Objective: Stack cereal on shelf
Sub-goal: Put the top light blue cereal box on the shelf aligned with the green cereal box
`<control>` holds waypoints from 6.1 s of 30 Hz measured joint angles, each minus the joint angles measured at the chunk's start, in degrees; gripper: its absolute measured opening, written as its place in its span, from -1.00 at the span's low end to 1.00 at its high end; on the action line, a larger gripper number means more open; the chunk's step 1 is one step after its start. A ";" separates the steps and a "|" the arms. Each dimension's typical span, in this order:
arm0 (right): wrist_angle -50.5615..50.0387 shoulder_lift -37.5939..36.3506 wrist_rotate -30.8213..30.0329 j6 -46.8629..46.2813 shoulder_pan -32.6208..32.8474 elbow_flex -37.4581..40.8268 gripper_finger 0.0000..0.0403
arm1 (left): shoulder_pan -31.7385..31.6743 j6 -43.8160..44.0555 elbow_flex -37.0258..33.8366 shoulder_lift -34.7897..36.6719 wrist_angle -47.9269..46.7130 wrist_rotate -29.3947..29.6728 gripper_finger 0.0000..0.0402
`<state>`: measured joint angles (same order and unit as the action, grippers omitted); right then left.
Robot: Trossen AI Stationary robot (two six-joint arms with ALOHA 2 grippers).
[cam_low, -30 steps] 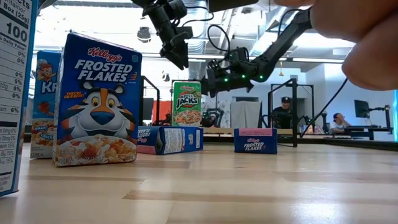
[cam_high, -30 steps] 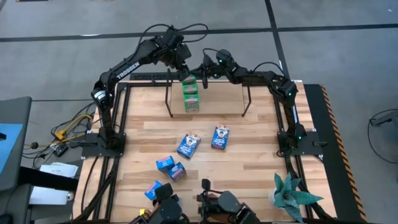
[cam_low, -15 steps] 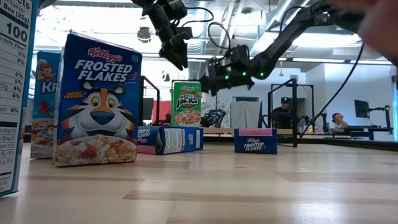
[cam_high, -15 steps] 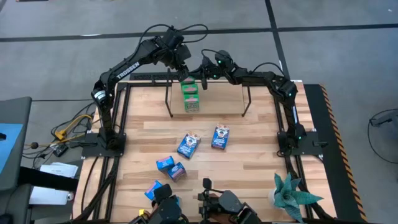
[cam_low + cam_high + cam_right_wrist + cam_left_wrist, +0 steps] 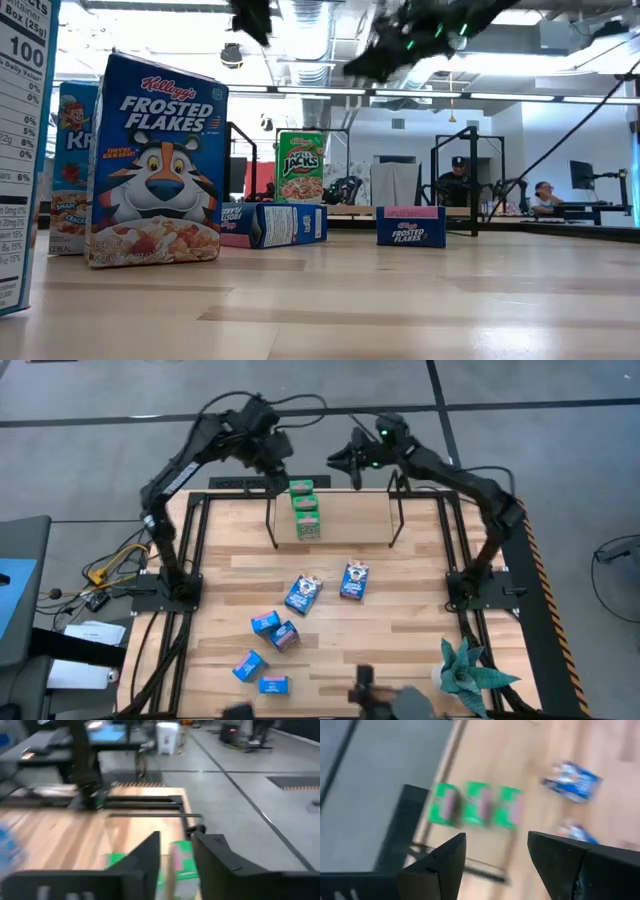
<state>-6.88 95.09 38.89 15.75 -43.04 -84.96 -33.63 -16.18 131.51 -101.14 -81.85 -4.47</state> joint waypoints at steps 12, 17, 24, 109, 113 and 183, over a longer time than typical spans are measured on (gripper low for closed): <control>-44.09 -9.16 -14.33 25.77 13.97 -0.08 0.34 | 11.57 9.41 -0.05 11.52 -7.51 -1.10 0.01; -51.65 -4.15 -17.69 14.07 19.98 0.00 0.29 | 16.44 15.32 -2.82 13.23 -8.29 -2.61 0.01; -45.53 -7.53 -11.76 0.80 24.78 8.77 -0.40 | 25.30 19.26 -9.77 17.49 -6.94 4.87 -0.04; 10.05 -8.98 -31.33 -37.41 57.46 48.90 -0.18 | 56.07 57.27 -68.51 19.36 30.40 8.19 0.70; 10.08 -8.98 -31.22 -35.98 57.15 48.90 -0.21 | 56.19 58.32 -68.51 19.43 30.51 8.40 0.70; 9.43 -8.98 -28.62 -32.77 54.12 48.92 -0.33 | 59.02 62.94 -65.38 19.48 26.88 15.02 0.70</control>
<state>2.55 86.11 10.26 -17.02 11.09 -36.03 25.40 46.76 66.13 -81.67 -54.97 10.55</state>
